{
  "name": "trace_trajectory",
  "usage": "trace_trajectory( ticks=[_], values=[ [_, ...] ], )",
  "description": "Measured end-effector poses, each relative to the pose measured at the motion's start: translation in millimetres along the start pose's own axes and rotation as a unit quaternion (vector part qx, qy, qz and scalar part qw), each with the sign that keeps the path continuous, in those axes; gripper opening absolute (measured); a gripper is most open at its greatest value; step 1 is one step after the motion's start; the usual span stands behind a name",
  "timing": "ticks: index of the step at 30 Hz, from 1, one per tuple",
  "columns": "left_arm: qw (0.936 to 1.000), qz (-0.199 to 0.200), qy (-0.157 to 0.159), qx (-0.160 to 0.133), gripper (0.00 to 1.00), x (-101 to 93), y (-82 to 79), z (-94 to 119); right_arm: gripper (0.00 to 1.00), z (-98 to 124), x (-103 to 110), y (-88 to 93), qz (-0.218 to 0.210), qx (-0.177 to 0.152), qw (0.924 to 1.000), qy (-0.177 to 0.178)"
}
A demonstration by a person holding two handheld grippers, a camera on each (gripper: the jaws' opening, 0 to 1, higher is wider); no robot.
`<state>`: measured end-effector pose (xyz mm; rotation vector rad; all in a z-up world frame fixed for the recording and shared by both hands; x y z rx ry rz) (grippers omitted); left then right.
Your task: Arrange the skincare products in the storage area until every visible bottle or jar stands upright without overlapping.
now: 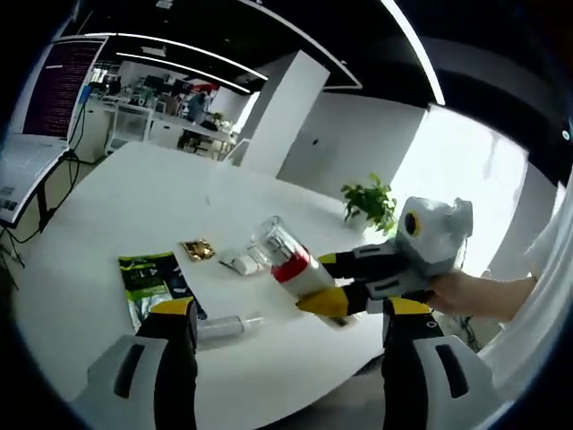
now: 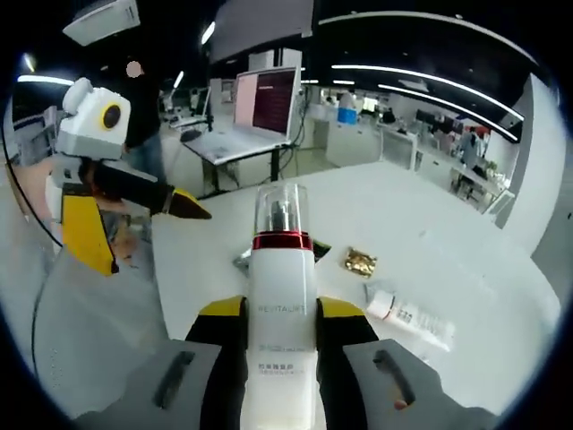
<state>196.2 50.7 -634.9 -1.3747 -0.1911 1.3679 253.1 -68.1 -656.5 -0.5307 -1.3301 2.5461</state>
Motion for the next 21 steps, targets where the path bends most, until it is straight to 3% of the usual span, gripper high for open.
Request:
trace_trajectory(
  ticks=[5, 21],
  values=[
    [0.9994, -0.034, 0.008, 0.007, 0.75, -10.7, -2.6, -2.0, 0.27, 4.7, 10.2, -4.1, 0.010, -0.015, 0.9998, 0.007],
    [0.9977, 0.049, 0.045, -0.017, 0.65, -17.9, -5.7, -2.9, 0.28, 21.7, 44.0, -26.6, 0.014, -0.064, 0.9976, 0.022]
  ],
)
Point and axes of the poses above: the point that each gripper's makers call its tool centre point, and the gripper's own axes: z roughly backward along the fingers, x roughly to its left, y roughly out of its underside, the point moved 5 cm from there along z, roughly backward along the fingers, and after that the axes turned 9 degrees about z, right-handed, at the moved point
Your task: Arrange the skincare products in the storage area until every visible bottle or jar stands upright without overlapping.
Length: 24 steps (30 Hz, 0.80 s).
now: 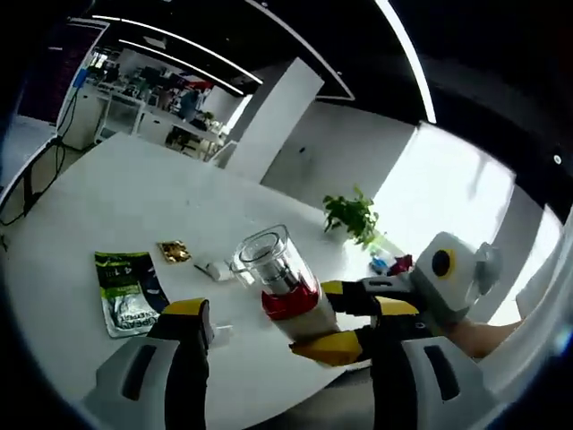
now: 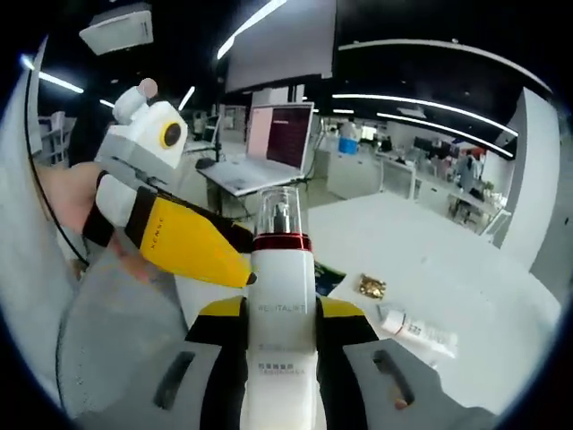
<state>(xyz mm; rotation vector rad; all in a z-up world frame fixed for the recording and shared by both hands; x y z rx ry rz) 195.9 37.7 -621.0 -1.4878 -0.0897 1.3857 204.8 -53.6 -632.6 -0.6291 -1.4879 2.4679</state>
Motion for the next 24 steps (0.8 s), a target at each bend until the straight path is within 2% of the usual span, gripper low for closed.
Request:
trace_trajectory(
  ticks=[5, 10, 22, 24],
  values=[
    [0.9996, 0.025, 0.012, -0.002, 0.55, -2.2, 1.6, -0.2, 0.28, 3.1, 5.2, -5.4, -0.003, -0.007, 1.0000, 0.002],
    [0.9961, 0.084, 0.028, -0.010, 0.50, -4.6, 7.6, -1.4, 0.28, 6.2, 11.2, -8.2, -0.008, -0.011, 0.9999, 0.003],
    [0.9955, 0.087, 0.030, -0.022, 0.34, -17.1, 13.7, 1.8, 0.28, 9.3, 18.5, -11.9, -0.011, -0.014, 0.9998, 0.003],
    [0.9959, 0.081, 0.029, -0.025, 0.27, -18.8, 14.5, 3.1, 0.28, 10.4, 20.3, -13.0, -0.010, -0.015, 0.9998, 0.003]
  ],
)
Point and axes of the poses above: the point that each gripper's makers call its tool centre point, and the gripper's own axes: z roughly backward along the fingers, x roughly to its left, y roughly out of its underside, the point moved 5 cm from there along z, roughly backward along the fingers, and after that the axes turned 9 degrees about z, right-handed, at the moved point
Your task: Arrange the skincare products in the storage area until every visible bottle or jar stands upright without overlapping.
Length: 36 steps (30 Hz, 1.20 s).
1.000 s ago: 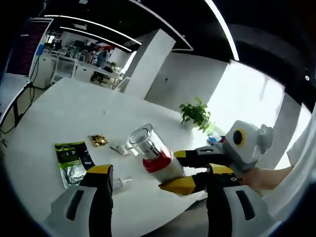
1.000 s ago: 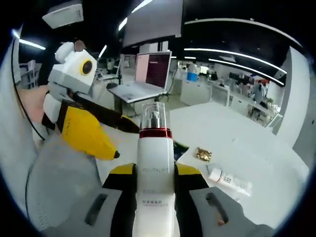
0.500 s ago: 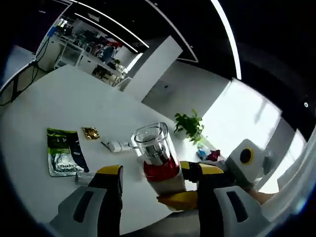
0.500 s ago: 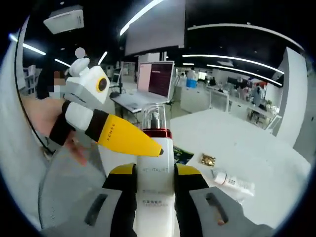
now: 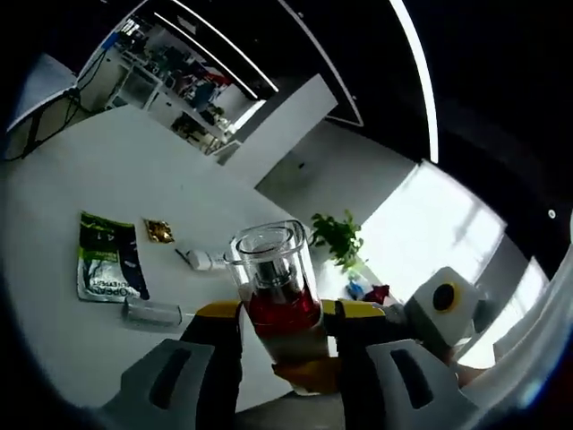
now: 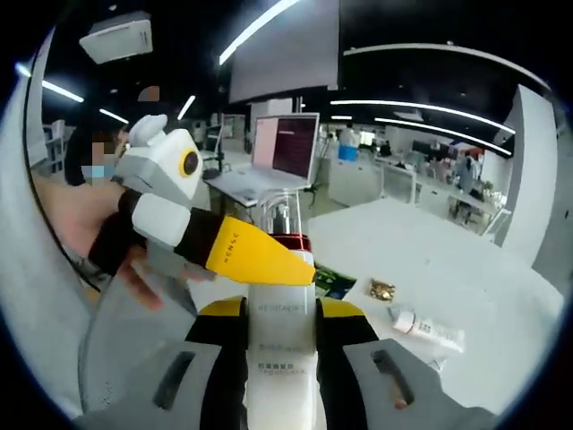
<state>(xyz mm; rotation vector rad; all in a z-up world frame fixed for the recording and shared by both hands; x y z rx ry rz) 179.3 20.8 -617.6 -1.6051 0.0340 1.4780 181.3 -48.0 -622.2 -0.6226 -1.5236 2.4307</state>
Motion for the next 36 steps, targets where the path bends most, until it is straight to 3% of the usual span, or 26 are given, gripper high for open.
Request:
trace_trajectory(
  ticks=[8, 16, 22, 25, 29, 31, 36],
  values=[
    [0.9999, -0.011, -0.004, -0.005, 0.27, -3.6, 1.7, 0.7, 0.28, 5.7, 1.9, 0.4, -0.005, 0.006, 1.0000, 0.005],
    [0.9997, -0.005, 0.006, 0.022, 0.23, -16.8, 2.4, -3.0, 0.29, 17.5, 1.1, 1.3, -0.038, 0.001, 0.9992, 0.013],
    [0.9976, -0.042, 0.020, 0.051, 0.22, -27.5, 3.0, -7.7, 0.29, 22.4, -2.3, 2.3, -0.062, 0.000, 0.9981, -0.002],
    [0.9961, -0.055, 0.033, 0.060, 0.22, -32.4, -0.3, -10.3, 0.29, 27.0, -7.0, -0.5, -0.086, -0.015, 0.9960, -0.019],
    [0.9904, -0.092, 0.050, 0.090, 0.22, -42.6, -1.2, -16.7, 0.30, 35.1, -18.0, -1.4, -0.098, -0.011, 0.9927, -0.069],
    [0.9851, -0.117, 0.073, 0.103, 0.22, -53.5, -2.3, -22.6, 0.31, 41.1, -24.0, -3.2, -0.094, -0.013, 0.9916, -0.088],
    [0.9760, -0.129, 0.127, 0.121, 0.22, -76.7, -4.0, -38.4, 0.32, 62.5, -43.1, -7.5, -0.114, -0.035, 0.9838, -0.134]
  ],
)
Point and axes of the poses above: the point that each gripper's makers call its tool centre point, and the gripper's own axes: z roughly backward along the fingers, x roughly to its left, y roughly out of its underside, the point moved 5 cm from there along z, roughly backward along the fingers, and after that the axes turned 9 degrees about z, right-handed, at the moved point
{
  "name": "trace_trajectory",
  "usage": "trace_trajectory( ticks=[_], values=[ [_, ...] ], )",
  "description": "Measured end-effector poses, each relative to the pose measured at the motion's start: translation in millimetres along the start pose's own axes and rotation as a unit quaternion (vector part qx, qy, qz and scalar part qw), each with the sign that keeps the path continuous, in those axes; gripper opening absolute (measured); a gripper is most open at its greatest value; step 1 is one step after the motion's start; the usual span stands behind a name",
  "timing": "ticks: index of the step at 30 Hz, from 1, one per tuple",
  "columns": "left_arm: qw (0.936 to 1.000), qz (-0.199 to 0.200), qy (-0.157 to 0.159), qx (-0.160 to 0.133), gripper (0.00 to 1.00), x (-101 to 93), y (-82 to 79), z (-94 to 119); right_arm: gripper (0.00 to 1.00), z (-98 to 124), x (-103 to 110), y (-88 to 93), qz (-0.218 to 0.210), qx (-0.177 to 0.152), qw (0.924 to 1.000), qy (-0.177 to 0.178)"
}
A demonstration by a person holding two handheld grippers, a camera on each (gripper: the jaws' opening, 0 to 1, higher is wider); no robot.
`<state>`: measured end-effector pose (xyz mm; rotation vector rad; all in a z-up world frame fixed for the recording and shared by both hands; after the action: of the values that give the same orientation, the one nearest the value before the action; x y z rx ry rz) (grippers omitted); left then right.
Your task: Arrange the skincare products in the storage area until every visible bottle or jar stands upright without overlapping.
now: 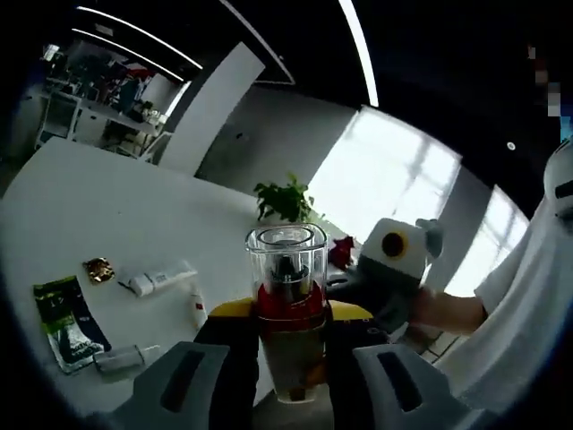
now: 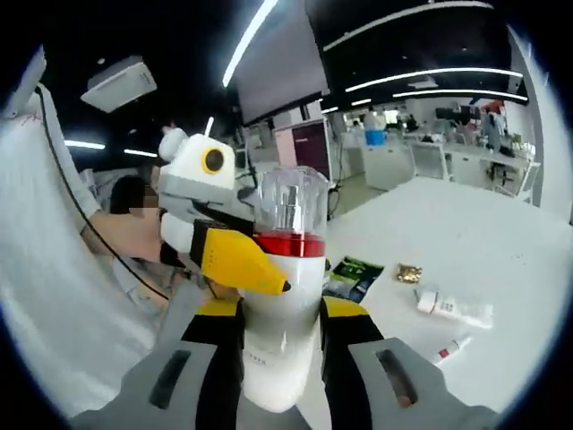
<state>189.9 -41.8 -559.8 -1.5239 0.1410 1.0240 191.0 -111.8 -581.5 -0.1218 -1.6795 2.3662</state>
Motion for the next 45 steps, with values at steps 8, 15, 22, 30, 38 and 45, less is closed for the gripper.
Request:
trace_trajectory(
  ticks=[8, 15, 22, 30, 38, 45],
  values=[
    [0.9955, -0.052, 0.064, 0.048, 0.22, -18.2, -3.5, -28.9, 0.33, 23.5, -10.0, 4.7, -0.029, -0.013, 0.9957, -0.087],
    [0.9866, -0.106, 0.092, 0.083, 0.22, -27.6, -2.1, -46.5, 0.32, 36.7, -16.5, 8.9, -0.005, -0.012, 0.9909, -0.134],
    [0.9738, -0.178, 0.093, 0.107, 0.22, -24.2, 3.4, -62.8, 0.30, 41.2, -24.5, 20.1, 0.054, -0.013, 0.9915, -0.118],
    [0.9573, -0.230, 0.092, 0.148, 0.22, -18.3, 22.0, -88.2, 0.30, 50.6, -35.3, 45.3, 0.108, 0.007, 0.9917, -0.069],
    [0.9402, -0.261, 0.095, 0.198, 0.22, -12.7, 32.2, -115.1, 0.30, 61.6, -52.9, 67.1, 0.118, 0.019, 0.9924, -0.027],
    [0.9279, -0.271, 0.099, 0.236, 0.23, -2.8, 44.1, -140.3, 0.30, 68.0, -67.8, 90.1, 0.117, 0.036, 0.9925, -0.004]
  ],
)
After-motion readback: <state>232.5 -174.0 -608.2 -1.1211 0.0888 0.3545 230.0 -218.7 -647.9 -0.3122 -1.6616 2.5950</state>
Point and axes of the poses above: the point that each gripper's makers call its tool centre point, and the gripper's own axes: z roughly backward along the fingers, x roughly to its left, y roughly out of its underside, the point moved 5 cm from there along z, roughly backward along the fingers, and after that the axes turned 9 degrees about z, right-handed, at the moved point
